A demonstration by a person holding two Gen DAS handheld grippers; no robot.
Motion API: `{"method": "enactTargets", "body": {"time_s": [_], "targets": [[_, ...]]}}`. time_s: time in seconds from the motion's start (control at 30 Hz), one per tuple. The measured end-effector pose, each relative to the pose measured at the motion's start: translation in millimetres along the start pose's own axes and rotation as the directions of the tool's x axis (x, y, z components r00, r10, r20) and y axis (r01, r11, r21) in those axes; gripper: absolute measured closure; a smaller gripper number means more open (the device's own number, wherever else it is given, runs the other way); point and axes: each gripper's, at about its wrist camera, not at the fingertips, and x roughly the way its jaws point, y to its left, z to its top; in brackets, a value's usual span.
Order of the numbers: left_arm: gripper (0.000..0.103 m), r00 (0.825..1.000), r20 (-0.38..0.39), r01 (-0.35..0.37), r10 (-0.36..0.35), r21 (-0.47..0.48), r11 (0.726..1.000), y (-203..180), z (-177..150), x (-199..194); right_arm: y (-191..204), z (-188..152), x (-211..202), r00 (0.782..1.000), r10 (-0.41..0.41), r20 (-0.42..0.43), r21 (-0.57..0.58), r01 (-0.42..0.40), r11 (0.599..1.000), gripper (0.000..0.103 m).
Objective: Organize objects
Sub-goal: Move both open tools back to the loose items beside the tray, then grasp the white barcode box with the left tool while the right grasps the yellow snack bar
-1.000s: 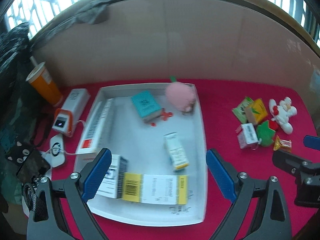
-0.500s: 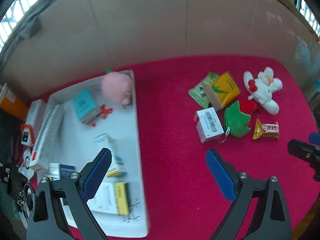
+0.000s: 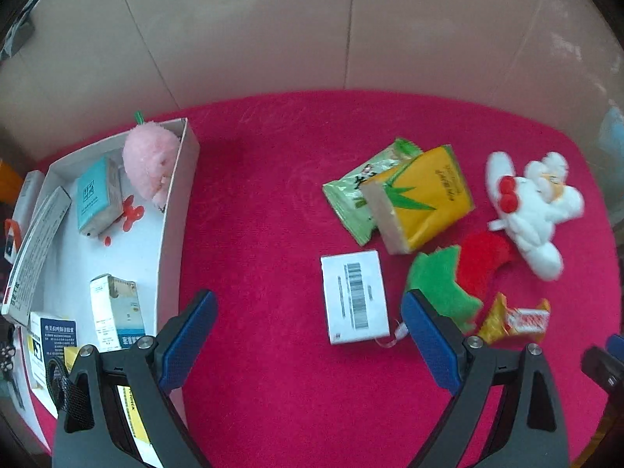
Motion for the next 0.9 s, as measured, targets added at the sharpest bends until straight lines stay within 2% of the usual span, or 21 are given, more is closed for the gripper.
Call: {"method": "enactTargets", "body": {"time_s": [0.1, 0.2, 0.27, 0.3, 0.43, 0.53, 0.63, 0.7, 0.77, 0.83, 0.87, 0.9], "targets": [[0.008, 1.0, -0.029, -0.011, 0.011, -0.01, 1.0, -3, 0, 13, 6, 3, 0, 0.999, 0.033, 0.016, -0.073, -0.032, 0.997, 0.001], [0.008, 0.999, -0.044, -0.01, 0.009, -0.012, 1.0, -1, -1, 22, 24, 4, 1, 0.997, 0.076, 0.031, -0.216, -0.068, 0.974, 0.004], [0.011, 0.999, -0.051, 0.01, -0.011, -0.015, 1.0, 3, -1, 24, 41, 4, 3, 0.994, 0.104, 0.027, -0.339, -0.089, 0.937, 0.012], [0.016, 0.998, -0.057, 0.01, -0.01, -0.007, 1.0, 5, -2, 26, 52, 3, 5, 0.993, 0.112, 0.021, -0.407, -0.094, 0.908, 0.014], [0.023, 0.997, -0.074, -0.003, 0.006, 0.037, 0.999, 9, -6, 30, 79, -4, 10, 0.994, 0.102, 0.041, -0.587, -0.059, 0.808, 0.015], [0.024, 0.997, -0.075, -0.007, 0.009, 0.032, 0.999, 9, -8, 30, 92, -6, 19, 0.996, 0.071, 0.06, -0.683, -0.01, 0.731, 0.014], [0.023, 0.997, -0.076, -0.001, 0.004, 0.04, 0.999, 4, -8, 32, 96, -6, 32, 0.998, 0.036, 0.051, -0.734, 0.013, 0.679, 0.014], [0.023, 0.998, -0.06, -0.004, 0.007, 0.049, 0.999, 2, -9, 32, 94, -5, 44, 1.0, 0.018, 0.011, -0.748, -0.004, 0.663, 0.014], [0.029, 0.998, -0.064, 0.017, -0.015, 0.034, 0.999, 3, -10, 31, 90, -4, 55, 0.999, 0.009, -0.035, -0.743, -0.032, 0.669, 0.014], [0.042, 0.997, -0.067, 0.05, -0.049, 0.007, 0.999, 5, -13, 29, 81, -5, 64, 0.997, 0.007, -0.079, -0.723, -0.062, 0.689, 0.014], [0.045, 0.997, -0.063, 0.046, -0.045, 0.013, 0.999, 4, -15, 27, 77, -7, 68, 0.996, 0.005, -0.094, -0.714, -0.071, 0.696, 0.015], [0.052, 0.997, -0.055, 0.047, -0.045, 0.023, 0.999, 2, -17, 25, 73, -9, 70, 0.995, 0.0, -0.105, -0.712, -0.075, 0.699, 0.015]]}}
